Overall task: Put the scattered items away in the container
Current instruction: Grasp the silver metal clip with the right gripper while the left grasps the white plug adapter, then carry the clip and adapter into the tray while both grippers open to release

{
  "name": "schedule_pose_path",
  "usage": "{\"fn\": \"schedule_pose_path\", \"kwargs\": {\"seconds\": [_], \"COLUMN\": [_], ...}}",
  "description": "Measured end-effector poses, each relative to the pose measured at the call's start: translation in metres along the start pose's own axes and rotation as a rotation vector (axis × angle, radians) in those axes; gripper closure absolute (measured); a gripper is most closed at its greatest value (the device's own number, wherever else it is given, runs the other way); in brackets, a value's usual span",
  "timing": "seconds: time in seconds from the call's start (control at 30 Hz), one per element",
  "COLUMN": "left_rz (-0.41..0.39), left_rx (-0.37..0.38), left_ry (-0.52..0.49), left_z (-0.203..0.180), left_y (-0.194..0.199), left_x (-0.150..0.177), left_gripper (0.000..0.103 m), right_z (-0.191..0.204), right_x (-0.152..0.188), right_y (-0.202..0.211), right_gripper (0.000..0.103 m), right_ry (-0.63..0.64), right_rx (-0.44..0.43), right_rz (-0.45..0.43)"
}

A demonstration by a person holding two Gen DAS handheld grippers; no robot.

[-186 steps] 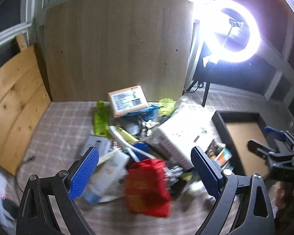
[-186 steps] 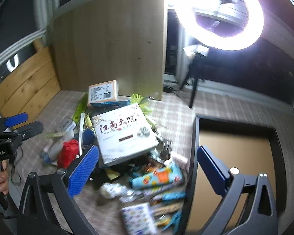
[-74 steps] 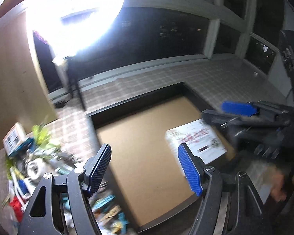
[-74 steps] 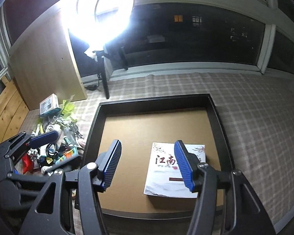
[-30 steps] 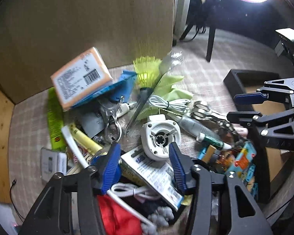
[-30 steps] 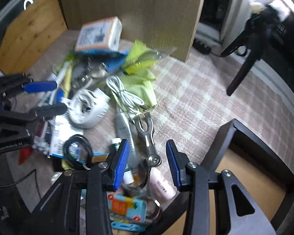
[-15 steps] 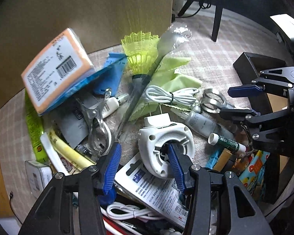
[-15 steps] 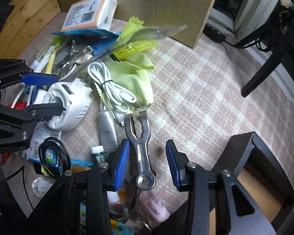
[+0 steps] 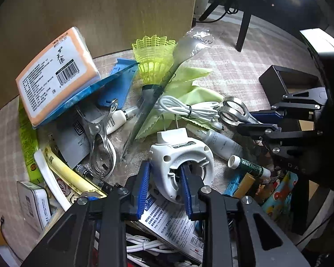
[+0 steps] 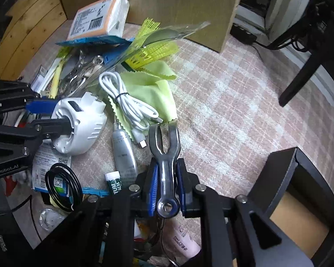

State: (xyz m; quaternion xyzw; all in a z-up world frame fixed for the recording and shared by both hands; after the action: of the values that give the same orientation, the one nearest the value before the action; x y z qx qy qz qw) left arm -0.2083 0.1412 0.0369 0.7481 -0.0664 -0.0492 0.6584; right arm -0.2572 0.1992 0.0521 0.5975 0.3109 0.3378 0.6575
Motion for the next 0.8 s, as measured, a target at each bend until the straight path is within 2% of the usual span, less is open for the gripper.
{"fn": "schedule_pose_path", "kwargs": {"seconds": [0.2,0.43,0.6,0.7,0.8], "left_rz": [-0.025,-0.104,-0.160,-0.183,-0.204], "left_rx": [0.008,0.023,0.046,0.069,0.089], "left_ry": [0.018,0.037,0.020,-0.010,-0.064], "left_z": [0.003,-0.004,-0.023,-0.040,-0.074], "left_y": [0.009,0.040,0.064,0.078,0.084], "left_x": [0.008,0.014,0.019,0.028,0.028], "left_gripper": [0.079,0.079,0.079,0.079,0.079], "right_z": [-0.005,-0.011,-0.014,-0.036,-0.054], "right_x": [0.006,0.019,0.045,0.074,0.101], "right_y": [0.020,0.052,0.078,0.090,0.106], "right_gripper": [0.087,0.087,0.087,0.087,0.087], "right_ry": [-0.040,-0.088,-0.110,-0.135,-0.185], "right_rx": [-0.034,-0.088,-0.102,-0.093,-0.071], "right_rz": [-0.059,-0.144,-0.225,-0.268,-0.295]}}
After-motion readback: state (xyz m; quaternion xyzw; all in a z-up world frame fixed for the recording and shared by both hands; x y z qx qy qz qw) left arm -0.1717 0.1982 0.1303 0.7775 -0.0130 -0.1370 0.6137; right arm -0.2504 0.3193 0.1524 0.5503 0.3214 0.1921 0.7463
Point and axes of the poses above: each gripper's, at about its wrist camera, not at the fingertips, and y roughly against the way its jaws point, z to its left, x to its underside, the point moved 2 cm from there along -y, roughly the way its jaws point, and after that the axes turned 15 degrees about z, right-handed, at the moved point
